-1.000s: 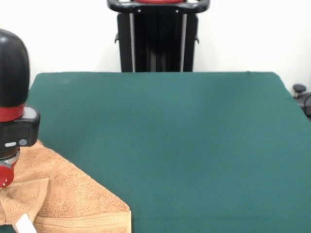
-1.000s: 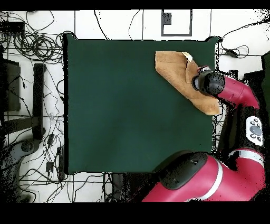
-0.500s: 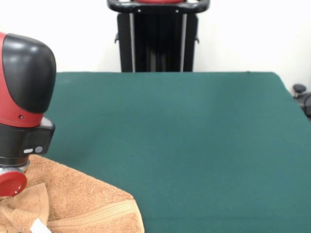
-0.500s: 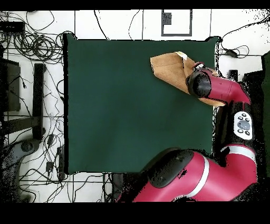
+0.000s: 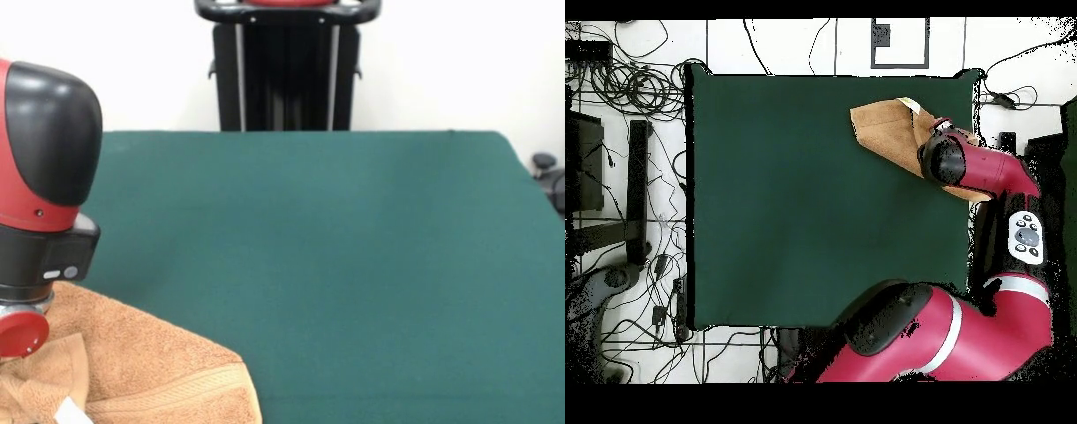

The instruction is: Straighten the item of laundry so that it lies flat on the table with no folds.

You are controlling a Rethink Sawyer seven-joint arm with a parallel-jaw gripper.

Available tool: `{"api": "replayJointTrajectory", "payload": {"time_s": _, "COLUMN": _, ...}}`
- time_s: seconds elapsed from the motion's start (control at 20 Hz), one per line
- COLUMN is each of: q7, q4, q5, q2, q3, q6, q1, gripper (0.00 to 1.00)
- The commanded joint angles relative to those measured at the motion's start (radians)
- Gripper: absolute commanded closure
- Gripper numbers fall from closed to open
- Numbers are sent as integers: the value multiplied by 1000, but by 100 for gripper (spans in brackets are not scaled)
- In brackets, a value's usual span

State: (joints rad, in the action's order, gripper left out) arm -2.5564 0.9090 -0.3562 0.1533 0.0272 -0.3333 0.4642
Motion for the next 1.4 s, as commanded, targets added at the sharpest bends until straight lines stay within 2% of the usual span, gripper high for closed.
{"api": "replayJointTrajectory", "payload": {"time_s": 0.05, "q7": 1, "q4": 163, "q5": -19, "q2": -110, "q3": -64, "q6": 17, "q1": -36, "gripper": 100}}
{"api": "replayJointTrajectory", "payload": {"time_s": 0.4, "q7": -22, "q4": 156, "q5": -27, "q2": -113, "q3": -39, "q6": 32, "q1": -56, "gripper": 100}}
{"api": "replayJointTrajectory", "payload": {"time_s": 0.5, "q7": 4, "q4": 151, "q5": -63, "q2": -113, "q3": -27, "q6": 74, "q1": -68, "gripper": 100}}
{"api": "replayJointTrajectory", "payload": {"time_s": 1.4, "q7": 41, "q4": 149, "q5": -56, "q2": -107, "q3": -36, "q6": 31, "q1": -68, "gripper": 100}}
